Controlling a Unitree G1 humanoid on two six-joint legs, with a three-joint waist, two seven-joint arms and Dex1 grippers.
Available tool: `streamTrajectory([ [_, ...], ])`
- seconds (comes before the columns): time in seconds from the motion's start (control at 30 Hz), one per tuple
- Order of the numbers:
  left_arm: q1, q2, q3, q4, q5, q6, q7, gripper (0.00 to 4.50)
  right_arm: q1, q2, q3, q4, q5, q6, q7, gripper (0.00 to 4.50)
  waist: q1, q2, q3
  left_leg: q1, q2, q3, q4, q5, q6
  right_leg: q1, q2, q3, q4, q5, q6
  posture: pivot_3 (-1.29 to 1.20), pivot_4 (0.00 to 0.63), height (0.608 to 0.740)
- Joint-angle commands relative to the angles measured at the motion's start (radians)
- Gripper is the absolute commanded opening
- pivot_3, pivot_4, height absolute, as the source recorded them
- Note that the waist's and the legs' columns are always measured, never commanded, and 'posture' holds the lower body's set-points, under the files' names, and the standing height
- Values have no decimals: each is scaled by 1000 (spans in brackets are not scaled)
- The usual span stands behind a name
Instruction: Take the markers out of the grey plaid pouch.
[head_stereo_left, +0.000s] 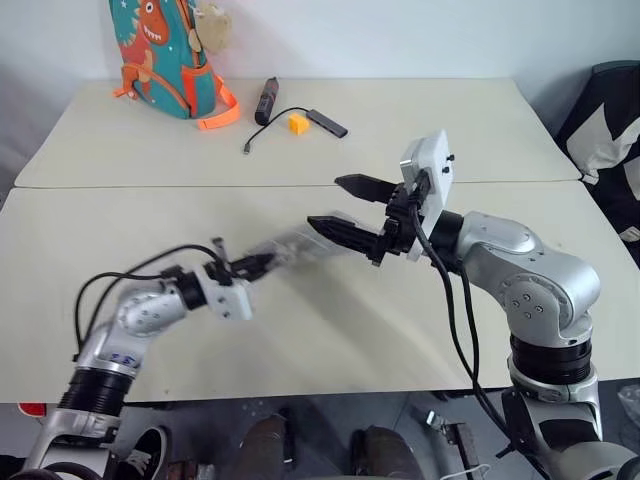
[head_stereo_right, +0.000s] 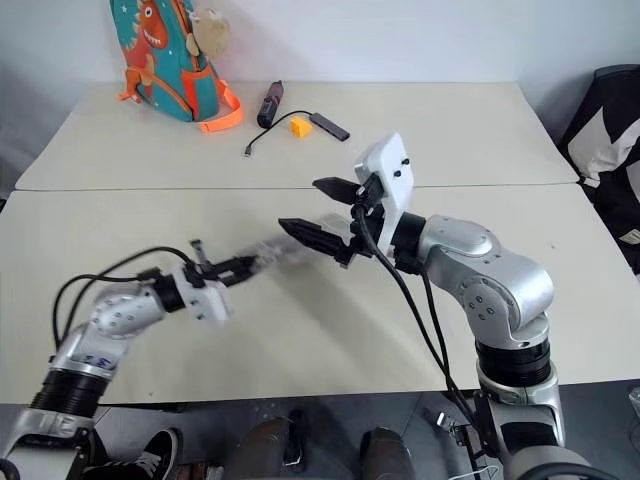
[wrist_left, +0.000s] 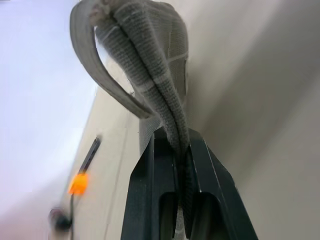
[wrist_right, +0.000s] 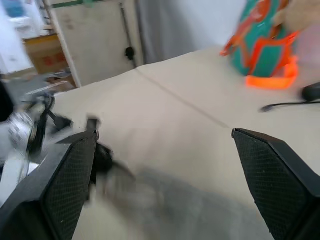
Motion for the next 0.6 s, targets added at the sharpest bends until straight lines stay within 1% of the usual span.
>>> streamTrajectory([
  [0.03,-46,-3,60,-5,-35,-4,61,0,-1,4,-2,-2,-21,-53,7,4474,1,0,0,0,0,0,0,0,0,0,0,0,0,0,0,0,150,740],
  [0.13,-11,-73,-9,-70,16,42,66,0,-4,20,13,16,-47,-74,-3,4474,6,0,0,0,-1,0,0,0,1,2,0,-2,2,0,1,0,150,740],
  [0.17,1,-76,-27,-80,58,33,70,0,-5,24,15,19,-49,-74,-4,4474,7,0,0,0,-2,0,0,0,2,2,0,-2,2,0,1,0,150,740],
  [0.27,44,-86,-60,-98,99,14,77,0,-7,42,30,25,-56,-62,-20,4474,3,0,0,-1,-3,0,0,0,2,2,0,-3,1,1,2,0,150,740],
  [0.37,48,-83,-80,-84,151,26,99,0,-14,69,44,27,-52,-30,-51,4474,2,0,0,-1,-1,-1,0,0,2,2,0,-4,1,1,2,0,150,740],
  [0.47,38,-89,-85,-86,165,31,116,0,0,68,100,12,-62,39,-65,4474,3,0,0,-1,-1,-2,0,0,1,2,0,-5,2,1,2,0,150,740],
  [0.6,29,-91,-99,-87,196,38,131,0,18,96,173,4,-53,146,-96,4474,3,0,0,-1,-1,-2,1,0,1,2,-1,-5,3,1,2,0,150,740],
])
